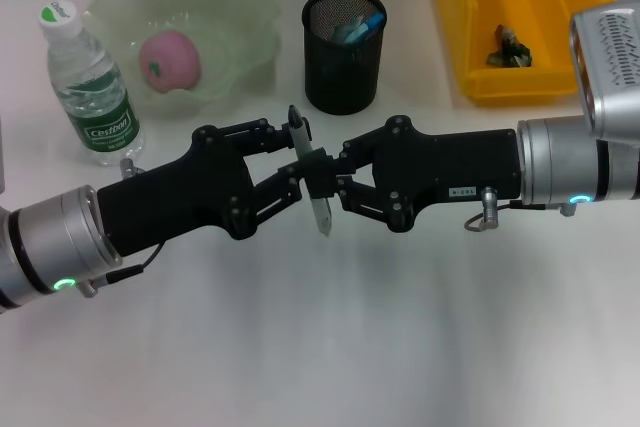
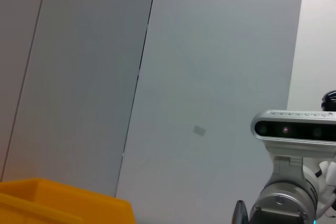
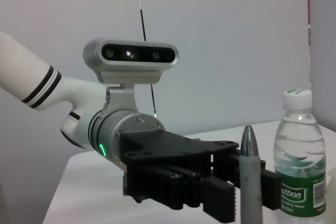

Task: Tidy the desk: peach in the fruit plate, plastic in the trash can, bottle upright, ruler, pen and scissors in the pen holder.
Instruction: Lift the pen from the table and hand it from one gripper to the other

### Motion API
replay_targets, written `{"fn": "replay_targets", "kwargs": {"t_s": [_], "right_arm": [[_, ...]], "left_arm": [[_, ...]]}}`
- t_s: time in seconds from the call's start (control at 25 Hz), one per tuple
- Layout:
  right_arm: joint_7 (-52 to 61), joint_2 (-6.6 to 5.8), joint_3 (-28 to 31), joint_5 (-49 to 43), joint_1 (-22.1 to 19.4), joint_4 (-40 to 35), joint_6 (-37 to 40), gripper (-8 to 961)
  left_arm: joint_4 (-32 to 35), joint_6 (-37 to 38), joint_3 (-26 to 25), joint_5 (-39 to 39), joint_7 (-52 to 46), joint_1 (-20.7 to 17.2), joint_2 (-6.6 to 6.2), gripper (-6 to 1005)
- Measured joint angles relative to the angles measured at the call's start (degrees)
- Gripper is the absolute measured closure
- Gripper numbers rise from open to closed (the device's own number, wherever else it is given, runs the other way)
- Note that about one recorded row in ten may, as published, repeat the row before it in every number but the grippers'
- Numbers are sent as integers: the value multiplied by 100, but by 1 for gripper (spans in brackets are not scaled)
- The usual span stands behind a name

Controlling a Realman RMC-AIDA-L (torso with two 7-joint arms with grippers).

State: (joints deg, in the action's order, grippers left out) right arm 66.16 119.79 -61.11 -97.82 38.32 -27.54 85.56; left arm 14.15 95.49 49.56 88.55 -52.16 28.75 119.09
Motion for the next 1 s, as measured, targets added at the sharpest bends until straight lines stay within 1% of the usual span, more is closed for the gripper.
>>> {"fn": "replay_targets", "kwargs": {"t_s": [0.2, 0.4, 0.56, 0.88, 1.0], "right_arm": [[2, 1, -9, 42, 0, 4, 12, 831], [6, -1, -10, 49, 7, 4, 1, 831], [9, -1, -8, 83, 6, 3, -1, 831], [18, -5, 51, 161, -99, 9, 17, 830], [-69, -4, 64, 379, -275, 32, -13, 650]], "left_arm": [[1, -32, -14, -15, 12, 19, -1, 697], [1, -73, -14, -20, 14, 53, 0, 832], [1, -84, -14, -34, 14, 60, 0, 840], [12, -45, -12, -325, -34, 23, -20, 853], [4, -22, -17, -500, -98, -25, -16, 854]]}}
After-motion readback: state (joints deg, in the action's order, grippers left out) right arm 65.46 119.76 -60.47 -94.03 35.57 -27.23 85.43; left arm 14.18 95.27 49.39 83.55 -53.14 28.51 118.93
